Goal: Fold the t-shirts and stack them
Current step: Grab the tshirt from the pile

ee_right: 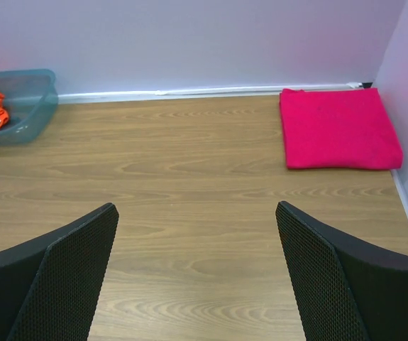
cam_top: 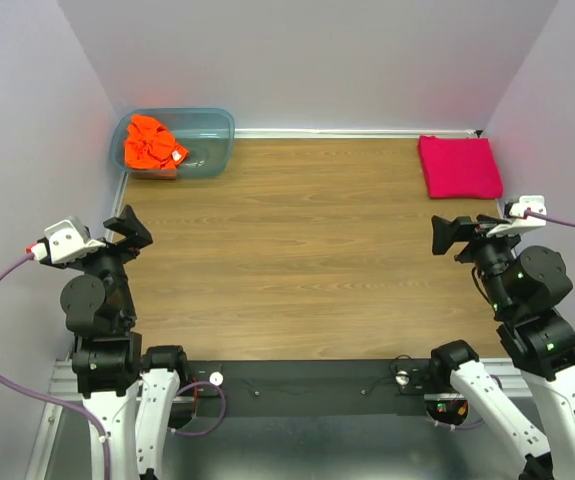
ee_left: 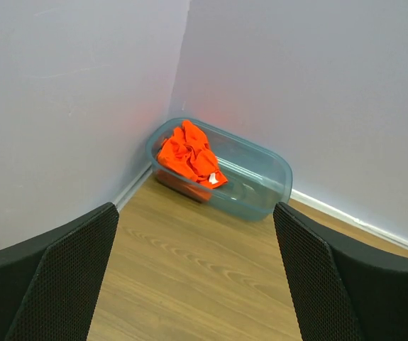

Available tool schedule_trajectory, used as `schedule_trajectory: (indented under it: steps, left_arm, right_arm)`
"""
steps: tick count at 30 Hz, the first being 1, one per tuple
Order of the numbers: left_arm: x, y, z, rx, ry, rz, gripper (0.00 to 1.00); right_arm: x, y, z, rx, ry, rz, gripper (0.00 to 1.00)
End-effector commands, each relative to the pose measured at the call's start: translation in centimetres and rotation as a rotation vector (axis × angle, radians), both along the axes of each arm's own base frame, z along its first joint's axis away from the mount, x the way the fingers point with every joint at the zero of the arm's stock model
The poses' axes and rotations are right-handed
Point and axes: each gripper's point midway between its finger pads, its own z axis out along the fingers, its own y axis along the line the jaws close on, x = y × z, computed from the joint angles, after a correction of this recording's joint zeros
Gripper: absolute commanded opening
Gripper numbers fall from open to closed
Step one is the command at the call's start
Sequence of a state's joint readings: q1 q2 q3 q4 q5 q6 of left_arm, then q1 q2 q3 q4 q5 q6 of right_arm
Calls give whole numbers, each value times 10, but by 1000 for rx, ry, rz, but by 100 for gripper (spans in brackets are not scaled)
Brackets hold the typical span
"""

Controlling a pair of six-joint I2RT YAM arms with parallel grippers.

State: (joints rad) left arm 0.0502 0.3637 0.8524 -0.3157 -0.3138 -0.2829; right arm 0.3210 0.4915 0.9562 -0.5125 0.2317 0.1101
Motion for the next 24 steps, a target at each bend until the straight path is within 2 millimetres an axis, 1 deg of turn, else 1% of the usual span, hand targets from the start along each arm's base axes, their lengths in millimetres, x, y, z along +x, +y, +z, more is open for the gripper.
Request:
schedule_trajectory:
  steps: [1,2,4,5,7,8,9,10,11,13,14,15,16,17,18,19,20,21,22,23,24]
  left_arm:
    - [7,-1,-5,-11,5,-4,99]
    - [9,0,-4,-9,4,-2,99]
    - [21,0,-1,-5,4,-4,99]
    - [32,0,-6,-5,29,-7,99]
    - [48,-2,-3,0,22,-23,99]
    - [66,-2,-14,-6,66,-29,99]
    - [75,-2,-17,-14,76,-30,99]
    - [85,0,-15,-22,61,-23,99]
    - [105,3,-24,-34,83,-6,99]
    - [127,7,-28,-38,99,10,99]
    - [152,11,-47,-42,163,26,99]
    - [179,14,-60,-45,219,38,99]
    - [179,15,-60,-49,220,44,99]
    - [206,19,-70,-57,267,57,99]
    - [219,21,-74,-64,283,68,99]
    - [233,26,-61,-76,256,93,99]
    - [254,29,-87,-81,319,107,99]
    - [266,34,-91,-83,327,121,98]
    - [281,39,-75,-95,297,134,98]
    - [301,43,-102,-103,356,145,98]
    - [310,47,-113,-113,393,153,96]
  right_arm:
    - [-2,3,-8,-8,11,14,100]
    - [-1,4,-9,-11,15,18,100]
    - [3,6,-15,-13,34,21,100]
    - [7,7,-17,-12,40,18,100]
    - [13,9,-22,-7,51,16,100]
    - [16,10,-24,-4,60,14,100]
    - [23,15,-30,1,89,18,100]
    - [26,17,-30,2,97,24,100]
    - [33,23,-35,-8,128,42,100]
    - [39,28,-41,-19,157,55,100]
    - [45,30,-46,-25,180,59,100]
    - [48,31,-49,-25,195,56,100]
    - [49,32,-51,-22,205,54,100]
    - [52,33,-53,-9,214,46,100]
    - [54,33,-55,-3,225,42,100]
    - [58,36,-59,-2,240,45,100]
    - [60,37,-61,3,250,44,100]
    - [61,39,-63,12,259,49,100]
    - [64,40,-65,12,269,46,100]
    - [65,42,-66,16,275,51,100]
    - [66,42,-67,24,280,45,100]
